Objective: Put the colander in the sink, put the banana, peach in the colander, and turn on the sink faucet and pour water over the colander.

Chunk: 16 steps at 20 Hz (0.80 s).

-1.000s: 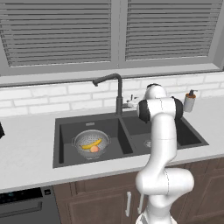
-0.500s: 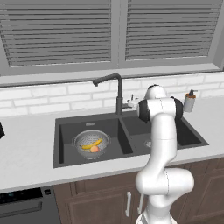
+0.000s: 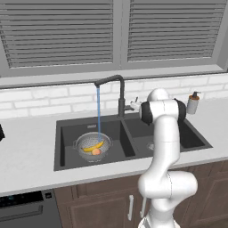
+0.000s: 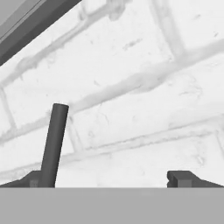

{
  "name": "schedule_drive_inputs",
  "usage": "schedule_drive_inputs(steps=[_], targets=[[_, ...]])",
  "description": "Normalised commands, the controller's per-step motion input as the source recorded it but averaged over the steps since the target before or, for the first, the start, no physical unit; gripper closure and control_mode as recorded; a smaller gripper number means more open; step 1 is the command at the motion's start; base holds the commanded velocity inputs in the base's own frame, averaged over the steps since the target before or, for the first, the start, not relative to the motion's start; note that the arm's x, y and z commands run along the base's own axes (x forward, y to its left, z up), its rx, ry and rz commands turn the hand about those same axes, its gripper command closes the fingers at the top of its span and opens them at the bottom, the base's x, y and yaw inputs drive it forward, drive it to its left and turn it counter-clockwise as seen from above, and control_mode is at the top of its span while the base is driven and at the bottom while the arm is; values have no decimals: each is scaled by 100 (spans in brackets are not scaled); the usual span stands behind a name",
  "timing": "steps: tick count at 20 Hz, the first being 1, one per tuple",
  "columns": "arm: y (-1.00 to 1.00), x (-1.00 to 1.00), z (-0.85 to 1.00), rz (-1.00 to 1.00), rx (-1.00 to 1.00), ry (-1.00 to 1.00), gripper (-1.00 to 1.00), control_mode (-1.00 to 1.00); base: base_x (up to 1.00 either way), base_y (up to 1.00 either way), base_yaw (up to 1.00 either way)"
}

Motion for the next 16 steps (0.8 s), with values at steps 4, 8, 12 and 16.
schedule_drive_inputs(steps=[4,8,12,16], targets=[[-86,24,0,-10,12,3,-100,-100,0,0,0],[-84,22,0,-11,12,2,-100,-100,0,0,0],[-62,20,0,-7,8,0,-100,-100,0,0,0],[-2,0,0,1,0,0,-100,-100,0,0,0]])
